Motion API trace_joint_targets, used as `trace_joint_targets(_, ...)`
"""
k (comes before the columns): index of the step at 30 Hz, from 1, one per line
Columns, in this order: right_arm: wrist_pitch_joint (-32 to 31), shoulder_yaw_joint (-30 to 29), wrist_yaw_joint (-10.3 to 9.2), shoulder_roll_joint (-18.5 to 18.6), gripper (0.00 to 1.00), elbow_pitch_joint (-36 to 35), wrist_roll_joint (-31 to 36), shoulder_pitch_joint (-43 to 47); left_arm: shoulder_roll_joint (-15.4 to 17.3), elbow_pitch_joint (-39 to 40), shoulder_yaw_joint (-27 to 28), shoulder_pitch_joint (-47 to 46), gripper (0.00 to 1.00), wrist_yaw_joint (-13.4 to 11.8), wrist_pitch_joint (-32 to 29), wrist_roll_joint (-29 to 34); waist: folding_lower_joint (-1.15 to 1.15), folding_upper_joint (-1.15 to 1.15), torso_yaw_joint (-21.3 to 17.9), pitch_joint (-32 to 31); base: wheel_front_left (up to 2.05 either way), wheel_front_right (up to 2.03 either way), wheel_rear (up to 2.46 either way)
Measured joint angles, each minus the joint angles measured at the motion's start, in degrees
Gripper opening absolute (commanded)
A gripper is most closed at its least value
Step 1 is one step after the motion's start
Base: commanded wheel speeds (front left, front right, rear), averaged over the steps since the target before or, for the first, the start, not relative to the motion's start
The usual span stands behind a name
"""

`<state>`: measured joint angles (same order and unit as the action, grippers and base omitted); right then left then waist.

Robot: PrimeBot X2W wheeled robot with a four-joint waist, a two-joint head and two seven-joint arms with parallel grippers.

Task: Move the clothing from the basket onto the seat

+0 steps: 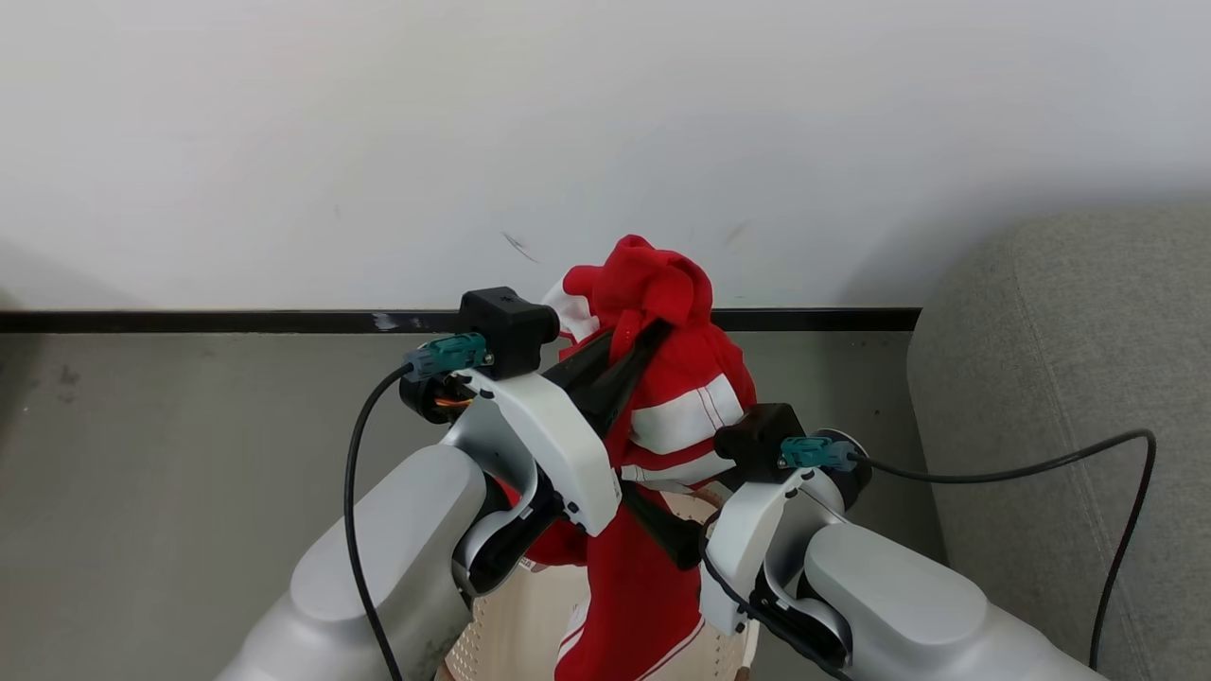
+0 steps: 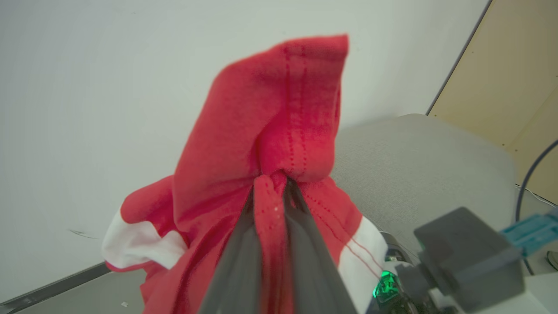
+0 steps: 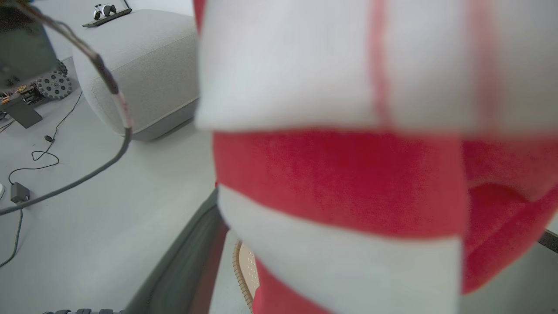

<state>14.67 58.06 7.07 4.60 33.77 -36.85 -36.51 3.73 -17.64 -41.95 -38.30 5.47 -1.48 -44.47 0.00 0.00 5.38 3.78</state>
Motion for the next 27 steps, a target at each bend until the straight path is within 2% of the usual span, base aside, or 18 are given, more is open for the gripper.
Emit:
trace_joint_targets(1,0.0,0.1,0.0,-0.2,0.0,0.16,-0.03,-0.29,-0.04,0.01,-0.09,0.0,0.0,0.0,0.0,0.0,0.0,0.0,0.07,0.09,0.0,0.0,0.0)
trace_joint_targets(10,0.0,-0.09,0.0,-0.57,0.0,1.98,-0.4,-1.65,-0.05,-0.01,-0.09,-0.01,0.0,0.0,0.02,-0.34,0.0,0.0,0.22,0.32,0.0,0.0,0.0)
trace_joint_targets(18,-0.04,-2.96,0.0,-0.67,0.0,1.74,-0.98,-1.63,0.46,-1.14,1.48,-0.02,0.0,-0.13,0.4,-0.51,0.0,0.0,-0.45,0.28,0.0,0.0,0.0)
trace_joint_targets(27,-0.04,-5.53,0.0,-0.68,0.0,-1.48,-0.93,-1.5,3.21,-2.64,2.5,0.03,0.0,-0.79,1.63,0.12,0.0,0.0,-1.71,0.14,0.0,0.0,0.0)
